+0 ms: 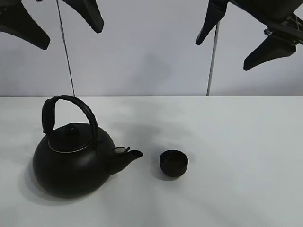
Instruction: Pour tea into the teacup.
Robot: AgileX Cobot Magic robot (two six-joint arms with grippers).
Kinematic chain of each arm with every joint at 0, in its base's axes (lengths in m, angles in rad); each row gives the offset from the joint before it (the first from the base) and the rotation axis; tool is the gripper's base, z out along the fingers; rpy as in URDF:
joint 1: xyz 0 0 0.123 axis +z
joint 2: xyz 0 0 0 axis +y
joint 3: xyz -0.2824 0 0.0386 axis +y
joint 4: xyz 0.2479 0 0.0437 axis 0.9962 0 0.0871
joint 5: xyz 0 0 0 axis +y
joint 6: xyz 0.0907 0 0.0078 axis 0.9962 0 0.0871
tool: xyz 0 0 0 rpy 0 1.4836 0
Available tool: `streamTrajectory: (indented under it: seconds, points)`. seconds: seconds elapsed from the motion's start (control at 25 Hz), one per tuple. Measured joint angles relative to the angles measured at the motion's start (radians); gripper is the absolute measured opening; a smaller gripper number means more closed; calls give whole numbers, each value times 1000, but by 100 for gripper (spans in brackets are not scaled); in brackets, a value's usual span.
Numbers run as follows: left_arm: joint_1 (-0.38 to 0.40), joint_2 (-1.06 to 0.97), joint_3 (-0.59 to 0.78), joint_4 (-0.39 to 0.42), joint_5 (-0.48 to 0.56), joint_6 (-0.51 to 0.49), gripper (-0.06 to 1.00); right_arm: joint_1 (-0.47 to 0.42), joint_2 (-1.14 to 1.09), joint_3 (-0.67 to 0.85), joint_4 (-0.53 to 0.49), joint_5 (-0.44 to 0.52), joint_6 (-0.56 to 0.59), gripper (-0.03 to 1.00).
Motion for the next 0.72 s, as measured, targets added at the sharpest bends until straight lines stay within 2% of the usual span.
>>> streamTrajectory:
  seconds: [0.72]
  points:
    - [0, 0, 0, 2, 0, 0, 69, 0, 0, 0, 28, 23, 0, 59]
